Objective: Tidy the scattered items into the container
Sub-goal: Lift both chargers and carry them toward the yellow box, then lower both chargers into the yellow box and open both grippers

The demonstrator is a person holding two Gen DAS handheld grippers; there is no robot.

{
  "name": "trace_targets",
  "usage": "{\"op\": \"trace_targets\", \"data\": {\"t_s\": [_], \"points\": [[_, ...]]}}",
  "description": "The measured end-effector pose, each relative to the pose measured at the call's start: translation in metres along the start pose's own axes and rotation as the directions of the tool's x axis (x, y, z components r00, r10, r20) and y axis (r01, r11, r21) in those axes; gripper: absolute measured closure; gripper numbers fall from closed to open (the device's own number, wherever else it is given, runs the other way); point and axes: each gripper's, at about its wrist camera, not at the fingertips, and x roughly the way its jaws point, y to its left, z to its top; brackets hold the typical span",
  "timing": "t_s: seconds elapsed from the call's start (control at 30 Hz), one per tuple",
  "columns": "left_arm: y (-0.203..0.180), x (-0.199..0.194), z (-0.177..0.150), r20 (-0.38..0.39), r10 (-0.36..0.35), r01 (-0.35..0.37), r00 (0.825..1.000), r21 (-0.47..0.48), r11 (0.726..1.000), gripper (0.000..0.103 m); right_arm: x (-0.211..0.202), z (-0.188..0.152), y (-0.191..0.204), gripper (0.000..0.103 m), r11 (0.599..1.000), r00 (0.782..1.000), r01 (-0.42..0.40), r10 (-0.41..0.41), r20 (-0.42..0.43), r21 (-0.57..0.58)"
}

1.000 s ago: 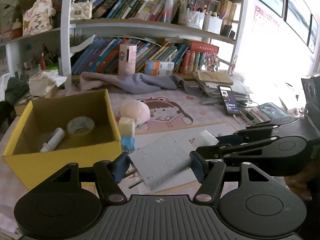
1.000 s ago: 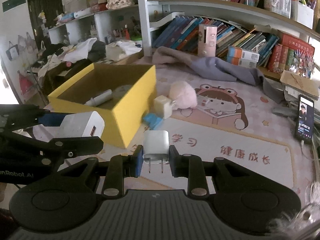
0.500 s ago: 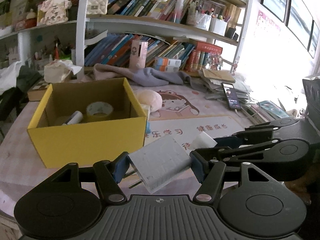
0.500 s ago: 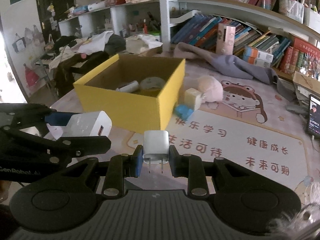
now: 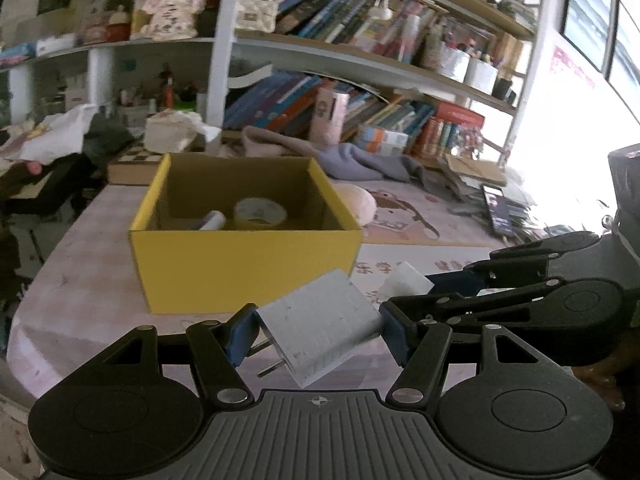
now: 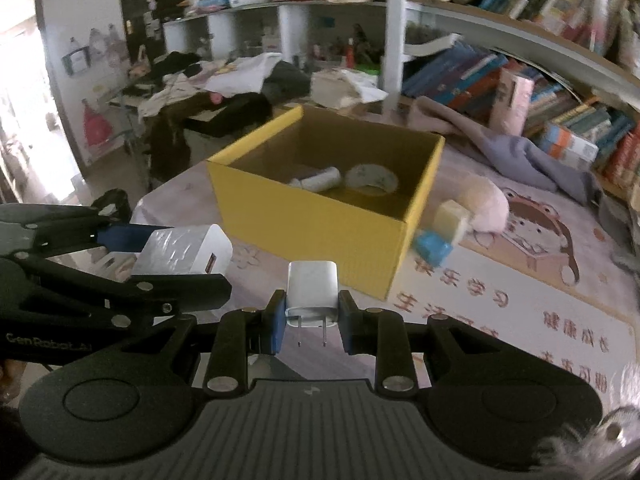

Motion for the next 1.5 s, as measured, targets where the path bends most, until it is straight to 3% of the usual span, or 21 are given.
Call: {"op": "trace_targets", "data": {"t_s": [0.3,0.7,1.03,1.23,1.5], "points": [[0.018,0.004,0.017,0.052,0.052,-0.052,0.997,-0.003,0.999,0.038,0.012,0.023,-0.002,0.078,0.999,0.999,-0.007,0.009,0.04,-0.046],[0.035,0.037,0.063,0.096,0.094,-0.101,0.991,0.068,0.993,0.038,0.046,0.07,-0.035,0.078,0.999,0.994,-0.002,0.006,0.109,-0.042],[0.055,0.077,0.093,0.099,0.098,-0.112,0.99,0.143,0.983,0.038,0.091,0.103,-0.06,0.078,0.999,0.996,0.024,-0.02,0.086,-0.046],[0.068,0.116,0.099,0.023,0.086,-0.089,0.996,0.184,0.979,0.038,0.126,0.118,-0.07,0.078,0.998,0.999,0.016,-0.013,0.041,-0.066],[0.082,0.164,0.092,-0.141,0.029,-0.009,0.99,0.142,0.99,0.038,0.183,0.129,-0.073,0.078,0.995,0.997,-0.024,0.018,-0.073,-0.093]]}}
